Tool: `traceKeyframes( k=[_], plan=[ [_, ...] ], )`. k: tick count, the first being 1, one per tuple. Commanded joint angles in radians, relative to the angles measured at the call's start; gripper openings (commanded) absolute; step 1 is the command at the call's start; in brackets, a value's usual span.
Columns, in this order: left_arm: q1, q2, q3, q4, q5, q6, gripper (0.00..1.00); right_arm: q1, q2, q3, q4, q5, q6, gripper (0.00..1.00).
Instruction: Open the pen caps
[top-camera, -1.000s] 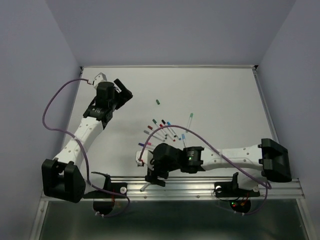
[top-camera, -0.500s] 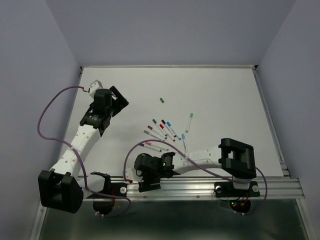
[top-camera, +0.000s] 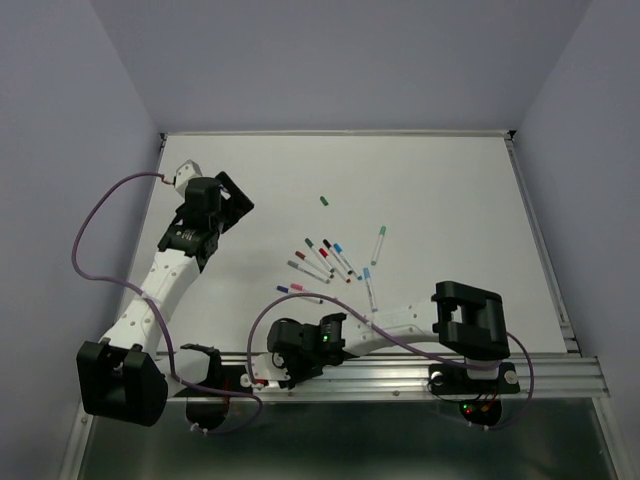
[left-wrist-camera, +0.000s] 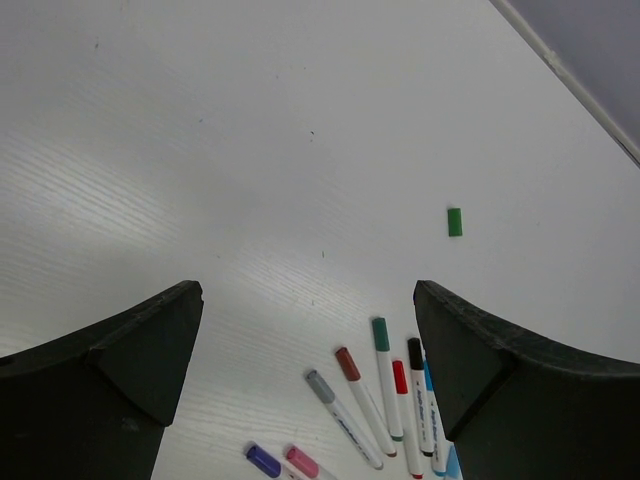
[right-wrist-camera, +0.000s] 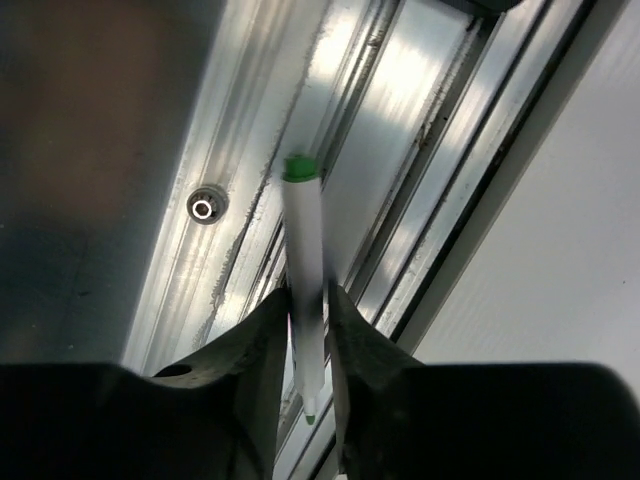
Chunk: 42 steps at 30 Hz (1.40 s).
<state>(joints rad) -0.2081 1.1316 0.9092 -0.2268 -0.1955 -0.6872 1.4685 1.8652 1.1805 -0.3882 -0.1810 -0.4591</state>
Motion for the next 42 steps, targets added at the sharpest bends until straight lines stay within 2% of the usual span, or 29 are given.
traceKeyframes(
  k=[1,2,6,7,8,11,12,14,15,17,20,23,26,27,29,31,34,42],
  plan=[
    [0.013,-0.015,0.005,0.018,-0.024,0.025,0.99,0.009,0.026,0.024,-0.005,0.009,-0.145,0.24],
    [0.018,-0.016,0.007,0.018,-0.024,0.026,0.99,0.009,0.025,0.016,-0.009,0.015,-0.214,0.20],
    [0.030,-0.035,0.008,0.015,-0.038,0.029,0.99,0.009,0.034,0.042,-0.021,0.045,-0.281,0.19],
    [0.030,-0.042,0.004,0.015,-0.045,0.029,0.99,0.009,0.044,0.062,-0.034,0.037,-0.314,0.16],
    [0.035,-0.046,0.003,0.014,-0.048,0.031,0.99,0.009,0.051,0.073,-0.035,0.034,-0.349,0.09],
    [0.041,-0.059,0.008,-0.002,-0.062,0.028,0.99,-0.020,0.051,0.099,-0.057,0.075,-0.401,0.06],
    [0.041,-0.065,0.004,0.000,-0.065,0.020,0.99,-0.033,0.037,0.109,-0.057,0.102,-0.499,0.01],
    [0.050,-0.075,-0.007,0.041,-0.027,0.024,0.99,-0.081,0.023,0.186,-0.086,0.085,-0.538,0.01],
    [0.055,-0.070,0.012,0.037,-0.006,0.031,0.99,-0.098,-0.009,0.194,-0.137,0.015,-0.612,0.01],
    [0.061,-0.069,0.036,0.008,-0.024,0.035,0.99,-0.157,-0.053,0.138,-0.199,-0.069,-0.813,0.01],
    [0.065,-0.078,0.043,-0.014,-0.070,0.023,0.99,-0.223,-0.119,0.088,-0.244,-0.043,-0.892,0.01],
    [0.070,-0.087,0.036,0.004,-0.062,0.020,0.99,-0.353,-0.144,0.122,-0.369,0.011,-1.015,0.01],
    [0.075,-0.070,0.057,-0.003,-0.073,0.037,0.99,-0.505,-0.167,0.201,-0.567,-0.069,-1.312,0.01],
    [0.075,-0.055,0.072,-0.025,-0.097,0.038,0.99,-0.580,-0.170,0.227,-0.657,-0.080,-1.379,0.02],
    [0.075,-0.040,0.086,-0.045,-0.130,0.034,0.99,-0.649,-0.161,0.235,-0.740,-0.072,-1.492,0.02],
    [0.079,-0.015,0.103,-0.062,-0.165,0.029,0.99,-0.715,-0.156,0.206,-0.770,-0.034,-1.543,0.04],
    [0.088,0.022,0.150,-0.089,-0.197,0.028,0.99,-0.899,-0.149,0.153,-0.753,0.015,-1.605,0.05],
    [0.104,0.073,0.281,-0.137,-0.243,0.022,0.99,-1.080,-0.124,0.088,-0.775,0.156,-1.736,0.05]
  ],
)
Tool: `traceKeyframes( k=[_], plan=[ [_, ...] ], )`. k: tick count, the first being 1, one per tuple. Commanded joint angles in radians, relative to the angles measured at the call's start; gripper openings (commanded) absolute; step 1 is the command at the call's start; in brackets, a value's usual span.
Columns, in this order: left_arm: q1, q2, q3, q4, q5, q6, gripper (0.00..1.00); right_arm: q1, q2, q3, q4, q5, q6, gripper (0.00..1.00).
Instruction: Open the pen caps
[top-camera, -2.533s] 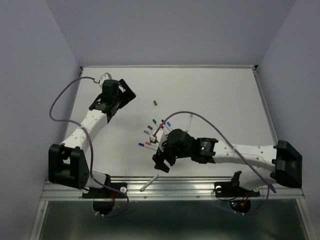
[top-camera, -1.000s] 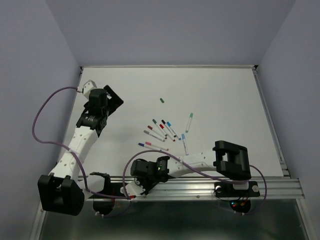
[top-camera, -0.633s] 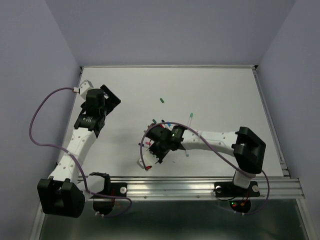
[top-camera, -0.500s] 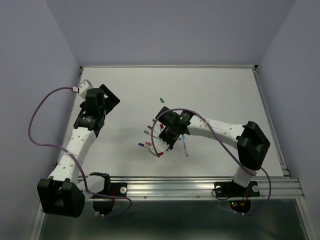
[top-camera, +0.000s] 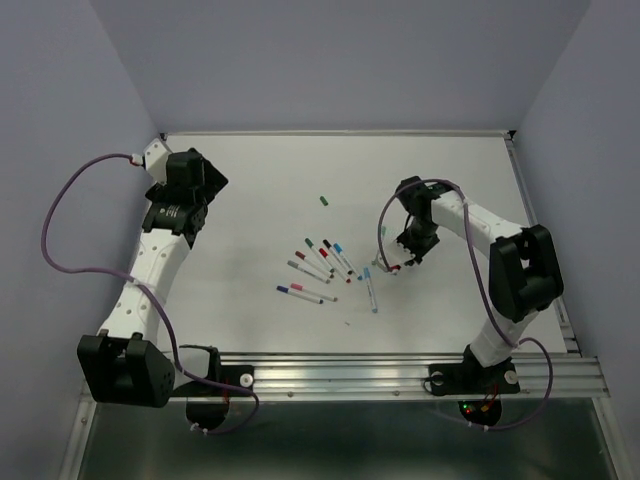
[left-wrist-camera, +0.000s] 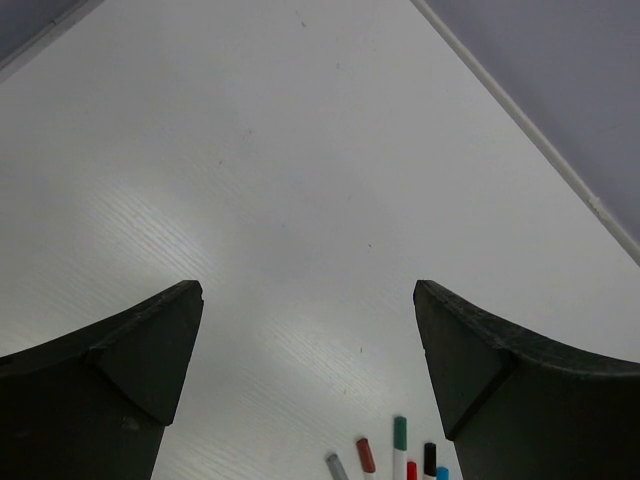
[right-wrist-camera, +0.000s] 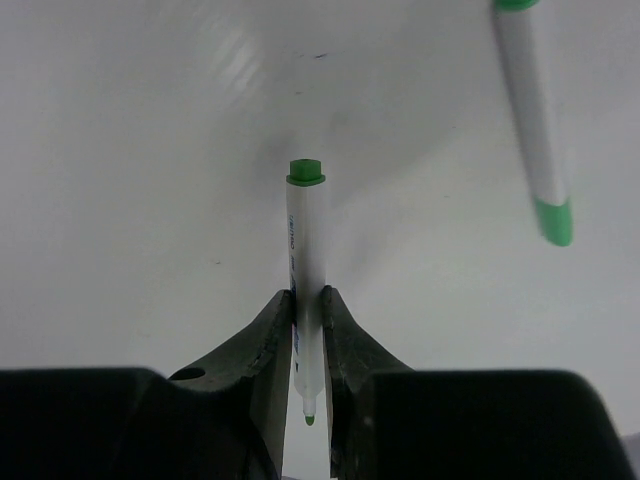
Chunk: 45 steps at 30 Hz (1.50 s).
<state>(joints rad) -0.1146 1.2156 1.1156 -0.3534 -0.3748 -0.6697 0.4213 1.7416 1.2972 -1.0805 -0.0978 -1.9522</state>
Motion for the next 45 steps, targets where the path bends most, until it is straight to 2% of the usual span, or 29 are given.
traceKeyframes(
  k=[1,5,13,19,20,21,27,30,33,36,40,42,43,45],
  plan=[
    [0.012,-0.011,0.087,-0.006,-0.067,0.002,0.99,-0.065,0.019,-0.032,-0.108,0.108,-0.267,0.05],
    [0.015,-0.007,0.128,-0.015,-0.069,-0.010,0.99,-0.124,0.079,-0.048,-0.113,0.158,-0.312,0.08],
    [0.015,0.010,0.135,0.028,-0.059,-0.034,0.99,-0.162,0.105,-0.134,0.020,0.150,-0.341,0.15],
    [0.015,0.062,0.159,0.030,-0.029,-0.027,0.99,-0.171,0.096,-0.148,0.077,0.145,-0.281,0.36],
    [0.015,0.071,0.164,0.030,-0.021,-0.024,0.99,-0.171,0.092,-0.147,0.092,0.148,-0.275,0.45],
    [0.015,0.076,0.164,0.028,-0.018,-0.025,0.99,-0.171,0.087,-0.142,0.100,0.152,-0.271,0.99],
    [0.015,0.055,0.156,0.014,0.004,-0.025,0.99,-0.171,0.033,-0.119,0.105,0.201,-0.263,1.00],
    [0.015,0.019,0.136,0.030,0.023,-0.013,0.99,-0.171,-0.028,-0.076,0.059,0.158,-0.240,1.00],
    [0.015,-0.005,0.133,0.034,0.046,-0.002,0.99,-0.171,-0.086,0.019,0.028,0.022,-0.141,1.00],
    [0.015,-0.007,0.151,0.004,0.046,0.012,0.99,-0.162,-0.129,0.154,0.020,-0.051,-0.053,1.00],
    [0.013,-0.014,0.151,0.027,0.106,0.050,0.99,-0.162,-0.204,0.247,0.145,-0.261,0.227,1.00],
    [0.015,-0.019,0.138,0.053,0.166,0.067,0.99,-0.162,-0.247,0.231,0.414,-0.324,0.390,1.00],
    [0.013,-0.025,0.136,0.068,0.195,0.079,0.99,-0.162,-0.270,0.177,0.705,-0.350,0.644,1.00],
    [0.013,-0.036,0.130,0.076,0.208,0.090,0.99,-0.162,-0.329,0.098,1.124,-0.268,1.016,1.00]
  ],
)
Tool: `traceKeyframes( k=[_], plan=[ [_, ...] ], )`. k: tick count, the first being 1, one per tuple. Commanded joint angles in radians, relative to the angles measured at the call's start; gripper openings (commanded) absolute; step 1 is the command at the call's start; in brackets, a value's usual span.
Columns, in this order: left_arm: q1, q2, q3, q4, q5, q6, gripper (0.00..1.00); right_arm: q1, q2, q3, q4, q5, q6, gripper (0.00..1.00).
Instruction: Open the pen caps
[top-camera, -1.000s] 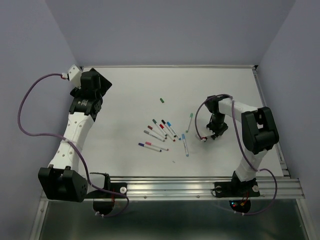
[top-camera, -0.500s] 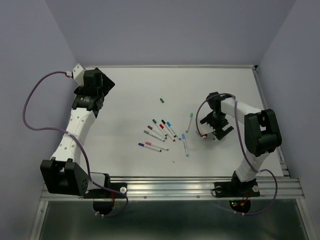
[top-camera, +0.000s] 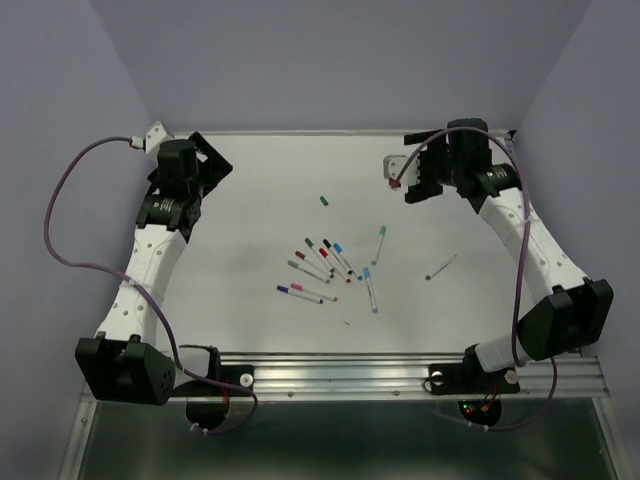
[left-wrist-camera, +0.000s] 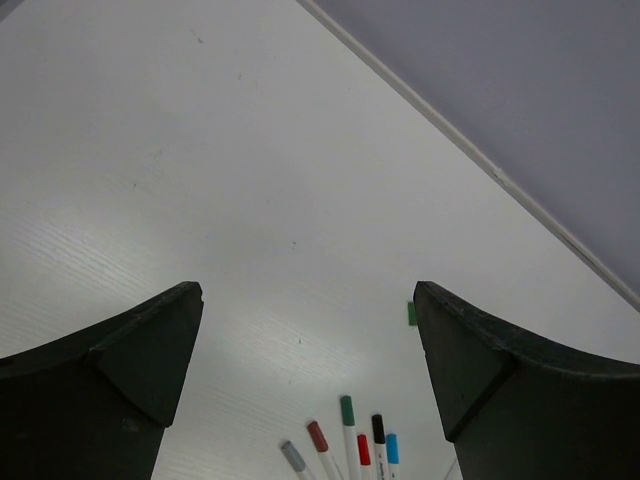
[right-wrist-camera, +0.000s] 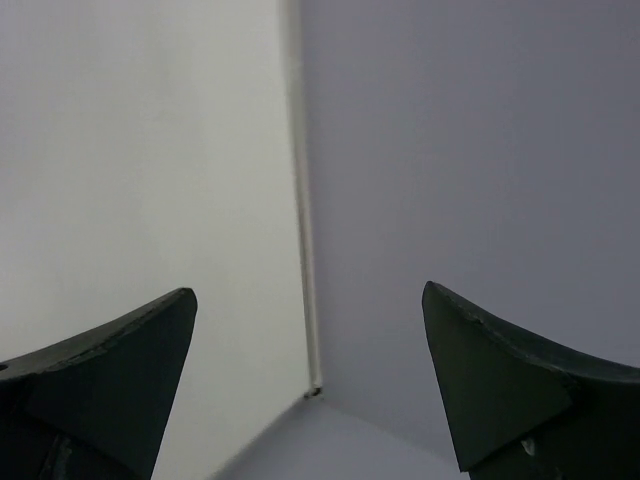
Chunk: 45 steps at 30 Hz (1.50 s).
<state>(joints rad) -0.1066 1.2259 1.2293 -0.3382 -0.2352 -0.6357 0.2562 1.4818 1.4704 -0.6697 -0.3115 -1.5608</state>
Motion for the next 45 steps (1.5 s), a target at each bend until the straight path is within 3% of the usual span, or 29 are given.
traceKeyframes(
  k=[1,4,6,10,14,19,21,23,28,34,45],
  plan=[
    [0.005,-0.060,0.009,0.088,0.071,0.057,0.99,0.003,-0.078,-0.149,1.073,0.211,1.082,1.00],
    [0.005,-0.092,-0.039,0.172,0.115,0.082,0.99,0.003,-0.097,-0.205,1.190,0.661,1.582,1.00],
    [0.004,-0.108,-0.073,0.209,0.177,0.090,0.99,0.003,-0.107,-0.231,1.179,0.658,1.627,1.00],
    [0.004,-0.137,-0.157,0.382,0.332,0.155,0.99,0.003,-0.143,-0.292,0.995,0.494,1.801,1.00],
    [0.010,-0.111,-0.203,0.475,0.546,0.173,0.99,0.003,-0.216,-0.470,0.897,0.422,1.966,1.00],
    [0.015,-0.033,-0.212,0.519,0.672,0.097,0.89,0.003,-0.290,-0.562,0.655,0.460,2.139,1.00],
    [0.016,-0.013,-0.192,0.512,0.717,0.148,0.94,0.014,-0.279,-0.553,0.537,0.469,2.159,1.00],
    [0.016,-0.006,-0.198,0.518,0.676,0.128,0.97,0.034,-0.259,-0.532,0.433,0.476,2.150,1.00],
    [0.016,-0.045,-0.281,0.596,0.654,0.111,0.99,0.213,-0.135,-0.499,0.293,0.603,2.211,1.00],
    [0.016,-0.045,-0.281,0.519,0.560,0.120,0.99,0.271,0.053,-0.398,0.226,0.614,2.311,1.00],
    [0.016,-0.091,-0.317,0.484,0.482,0.154,0.99,0.340,0.285,-0.272,0.176,0.723,2.331,1.00]
  ],
)
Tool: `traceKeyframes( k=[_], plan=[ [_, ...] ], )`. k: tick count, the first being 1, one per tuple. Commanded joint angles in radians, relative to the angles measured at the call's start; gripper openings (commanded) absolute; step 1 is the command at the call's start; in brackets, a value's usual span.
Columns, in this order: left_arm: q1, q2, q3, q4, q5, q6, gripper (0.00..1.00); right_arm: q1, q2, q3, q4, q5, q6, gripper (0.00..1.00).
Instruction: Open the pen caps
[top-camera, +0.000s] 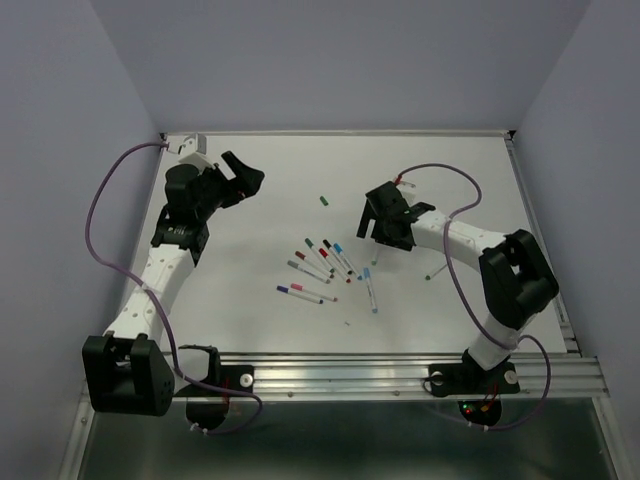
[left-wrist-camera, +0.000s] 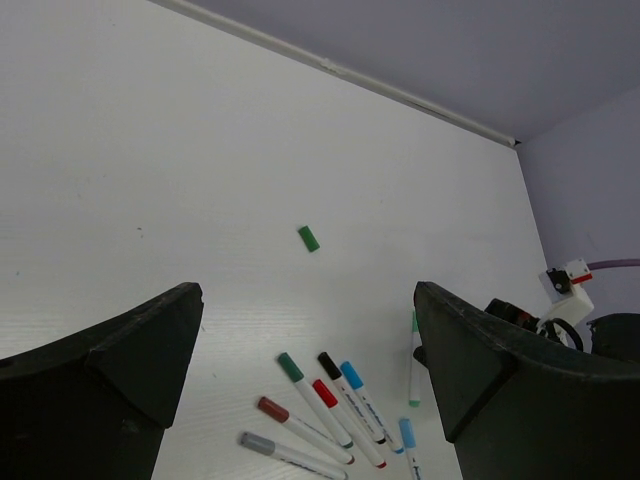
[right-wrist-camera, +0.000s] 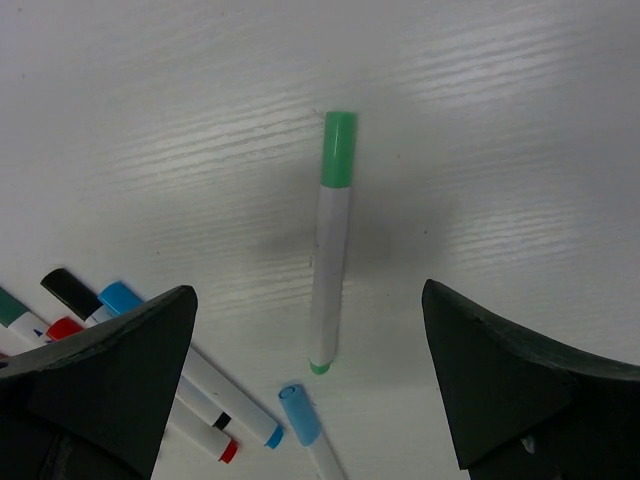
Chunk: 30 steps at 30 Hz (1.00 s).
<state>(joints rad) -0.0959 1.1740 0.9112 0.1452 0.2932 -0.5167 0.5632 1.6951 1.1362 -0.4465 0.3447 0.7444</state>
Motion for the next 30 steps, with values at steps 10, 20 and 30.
traceKeyframes(
  k=[10,20,30],
  plan=[
    [0.005,-0.016,0.012,-0.052,-0.117,0.027,0.99,0.033,0.192,0.091,-0.092,0.072,0.050,0.81],
    [0.005,-0.042,0.009,-0.056,-0.118,0.029,0.99,0.033,0.227,0.013,-0.015,0.024,0.018,0.33],
    [-0.001,0.006,0.046,-0.107,-0.056,-0.022,0.99,0.033,0.178,-0.044,0.143,0.004,-0.246,0.01]
  ],
)
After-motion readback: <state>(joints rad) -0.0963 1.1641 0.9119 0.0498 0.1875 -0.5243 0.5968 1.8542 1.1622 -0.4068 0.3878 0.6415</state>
